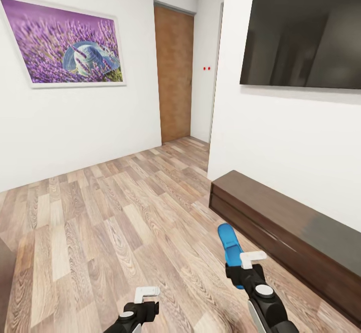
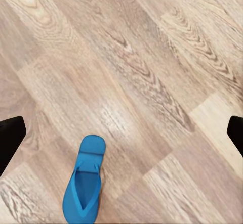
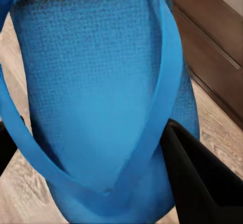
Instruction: In the bedroom, move the book from the bed onto either nightstand, and place the two sandals side by side next to the bed.
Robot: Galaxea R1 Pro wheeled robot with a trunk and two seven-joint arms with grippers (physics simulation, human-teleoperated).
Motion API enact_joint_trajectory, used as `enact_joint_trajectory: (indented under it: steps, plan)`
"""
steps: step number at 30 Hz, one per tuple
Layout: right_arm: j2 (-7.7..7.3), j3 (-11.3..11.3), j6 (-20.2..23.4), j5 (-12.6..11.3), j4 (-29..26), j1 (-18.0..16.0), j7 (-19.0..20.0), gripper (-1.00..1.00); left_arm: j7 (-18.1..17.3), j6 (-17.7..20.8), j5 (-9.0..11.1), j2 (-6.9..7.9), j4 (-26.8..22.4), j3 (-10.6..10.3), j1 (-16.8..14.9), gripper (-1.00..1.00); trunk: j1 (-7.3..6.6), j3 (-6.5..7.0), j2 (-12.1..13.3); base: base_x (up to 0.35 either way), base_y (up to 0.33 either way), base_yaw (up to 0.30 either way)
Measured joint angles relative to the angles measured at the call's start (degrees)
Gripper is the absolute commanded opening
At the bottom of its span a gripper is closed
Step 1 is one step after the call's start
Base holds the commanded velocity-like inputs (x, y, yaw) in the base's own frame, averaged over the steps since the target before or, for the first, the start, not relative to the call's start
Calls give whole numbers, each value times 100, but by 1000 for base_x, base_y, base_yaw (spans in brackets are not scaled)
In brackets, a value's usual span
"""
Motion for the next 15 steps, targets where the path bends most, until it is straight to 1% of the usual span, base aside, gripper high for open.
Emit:
enact_joint_trajectory:
  steps: [2,5,10,14,15]
  plan:
    - [-3,10,295,-1,-476,232,2,-100,-2,-4,-1,0,0,0,0,100,44,-36,-80,0,0,0]
    - [-8,7,455,-1,-716,355,1,-100,-3,-6,0,0,0,0,0,100,110,-90,-201,0,0,0]
    - [-12,-2,545,-5,-832,422,1,-100,-20,0,2,33,6,0,5,100,220,-180,-401,0,0,0]
    - [-8,1,565,-5,-842,434,2,-100,-86,7,-2,133,17,0,7,100,308,-251,-561,0,0,0]
    - [-7,2,568,-8,-840,436,2,-100,-108,8,-1,161,83,1,8,100,330,-269,-602,0,0,0]
